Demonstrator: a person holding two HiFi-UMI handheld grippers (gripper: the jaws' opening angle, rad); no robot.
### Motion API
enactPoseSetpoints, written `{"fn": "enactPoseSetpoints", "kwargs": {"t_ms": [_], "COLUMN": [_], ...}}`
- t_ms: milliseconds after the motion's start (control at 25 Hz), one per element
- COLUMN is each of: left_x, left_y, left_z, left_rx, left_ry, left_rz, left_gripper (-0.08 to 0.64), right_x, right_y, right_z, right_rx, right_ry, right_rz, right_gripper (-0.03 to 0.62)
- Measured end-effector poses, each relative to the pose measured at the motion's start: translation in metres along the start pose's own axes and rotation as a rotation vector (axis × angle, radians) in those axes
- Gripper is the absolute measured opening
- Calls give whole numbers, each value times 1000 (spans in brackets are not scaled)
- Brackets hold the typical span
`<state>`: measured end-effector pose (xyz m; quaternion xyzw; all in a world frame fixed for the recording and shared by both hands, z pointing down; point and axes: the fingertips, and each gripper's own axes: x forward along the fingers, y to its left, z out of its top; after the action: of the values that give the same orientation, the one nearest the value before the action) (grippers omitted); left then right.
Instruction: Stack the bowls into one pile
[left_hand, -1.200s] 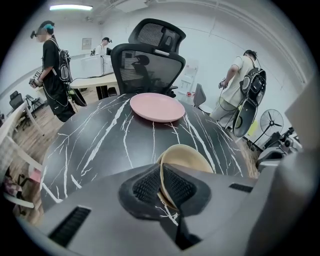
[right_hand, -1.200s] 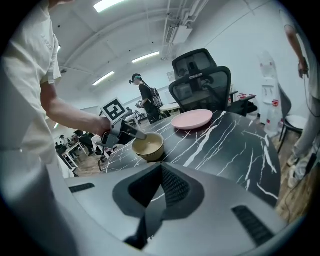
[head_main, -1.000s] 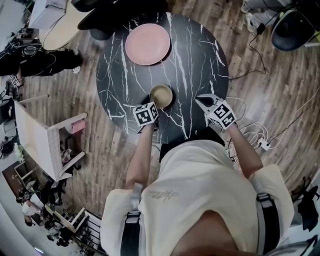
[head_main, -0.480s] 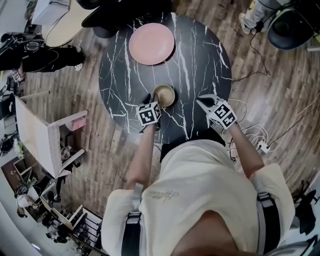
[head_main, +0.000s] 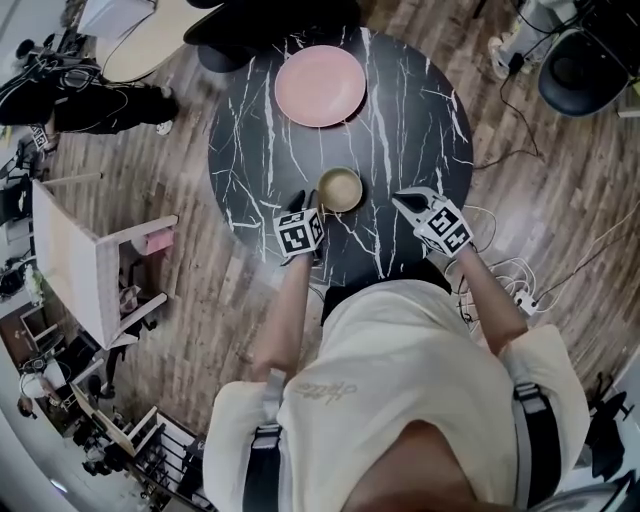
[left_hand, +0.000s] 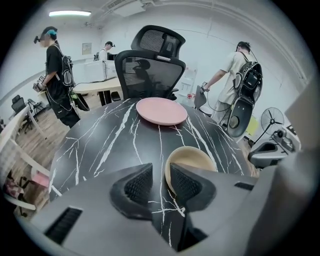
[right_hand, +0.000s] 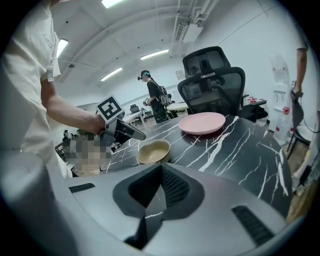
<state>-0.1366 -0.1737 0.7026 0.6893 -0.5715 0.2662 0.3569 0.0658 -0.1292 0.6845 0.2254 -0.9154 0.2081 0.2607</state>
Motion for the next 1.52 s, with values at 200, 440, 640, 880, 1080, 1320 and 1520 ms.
{"fn": "enactPoseSetpoints", "kwargs": {"t_ms": [200, 440, 640, 880, 1080, 1320, 1520], "left_x": [-14, -33, -52, -83, -107, -141, -166], "left_y": [7, 15, 15, 10, 6, 1, -5], "left_z": [-7, -19, -16, -11, 6, 45, 74], "left_rx": [-38, -12, 15, 60, 62, 80, 51], "left_ry": [-17, -33, -79, -135, -201, -309, -390], "left_rz": [-21, -17, -37, -69, -88, -116, -147], "left_gripper": [113, 39, 28, 26, 26, 25, 25], "right_x": [9, 17, 11, -4, -19, -39, -57], "right_y": [13, 31, 36, 45, 50, 53, 66], "right_z": [7, 18, 38, 72, 98, 137, 175], "right_rx": [-19, 13, -22, -56, -72, -89, -137], "right_ry": [0, -15, -54, -89, -131, -219, -298], "right_rz": [5, 24, -34, -83, -108, -138, -129], "right_gripper": [6, 6, 6, 6, 6, 6, 6]}}
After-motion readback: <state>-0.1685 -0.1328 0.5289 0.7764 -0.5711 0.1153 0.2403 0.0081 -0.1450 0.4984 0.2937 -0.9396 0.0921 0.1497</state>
